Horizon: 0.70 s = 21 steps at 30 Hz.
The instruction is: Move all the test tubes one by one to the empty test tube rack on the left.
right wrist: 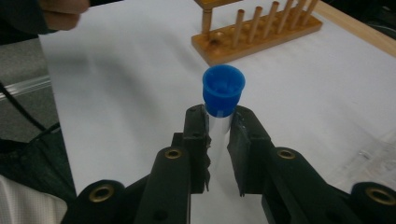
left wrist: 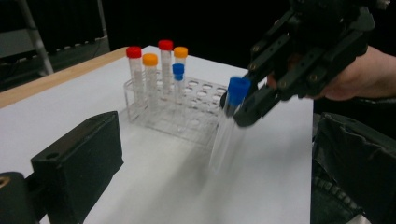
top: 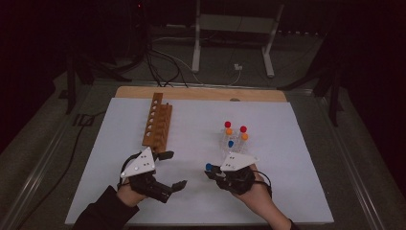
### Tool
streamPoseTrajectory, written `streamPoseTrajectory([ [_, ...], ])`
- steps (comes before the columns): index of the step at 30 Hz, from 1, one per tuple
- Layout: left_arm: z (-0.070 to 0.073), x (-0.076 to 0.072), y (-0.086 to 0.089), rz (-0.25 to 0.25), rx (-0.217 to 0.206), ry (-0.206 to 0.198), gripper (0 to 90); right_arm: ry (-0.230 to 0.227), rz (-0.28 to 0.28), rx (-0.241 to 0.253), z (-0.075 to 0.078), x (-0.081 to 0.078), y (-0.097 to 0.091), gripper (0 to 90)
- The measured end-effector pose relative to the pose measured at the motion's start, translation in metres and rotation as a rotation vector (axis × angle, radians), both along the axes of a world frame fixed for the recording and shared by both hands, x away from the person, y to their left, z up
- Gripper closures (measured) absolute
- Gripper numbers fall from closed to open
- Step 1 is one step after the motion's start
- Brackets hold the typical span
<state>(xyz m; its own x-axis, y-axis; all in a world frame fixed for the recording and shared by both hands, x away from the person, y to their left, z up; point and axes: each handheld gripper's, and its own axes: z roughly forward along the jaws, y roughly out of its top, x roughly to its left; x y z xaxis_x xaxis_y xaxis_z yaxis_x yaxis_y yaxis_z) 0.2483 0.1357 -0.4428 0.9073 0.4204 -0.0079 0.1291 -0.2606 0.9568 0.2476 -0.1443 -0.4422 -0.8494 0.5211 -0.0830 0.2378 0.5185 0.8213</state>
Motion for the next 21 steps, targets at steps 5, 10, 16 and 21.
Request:
streamPoseTrajectory([
  [5,0.003,0.003,-0.011,-0.024,-0.006,-0.005,5.9,0.007,0.009,-0.005,-0.002,0.000,0.005,77.2],
  [10,0.003,0.004,-0.022,-0.028,0.007,-0.016,14.6,0.020,0.025,-0.012,-0.005,-0.001,0.011,77.2],
  [16,0.002,0.004,-0.032,-0.021,0.010,-0.021,25.0,0.023,0.037,-0.015,-0.007,-0.002,0.015,77.2],
  [21,0.000,0.005,-0.040,-0.029,0.025,-0.026,39.1,0.026,0.045,-0.011,-0.006,-0.003,0.018,77.2],
])
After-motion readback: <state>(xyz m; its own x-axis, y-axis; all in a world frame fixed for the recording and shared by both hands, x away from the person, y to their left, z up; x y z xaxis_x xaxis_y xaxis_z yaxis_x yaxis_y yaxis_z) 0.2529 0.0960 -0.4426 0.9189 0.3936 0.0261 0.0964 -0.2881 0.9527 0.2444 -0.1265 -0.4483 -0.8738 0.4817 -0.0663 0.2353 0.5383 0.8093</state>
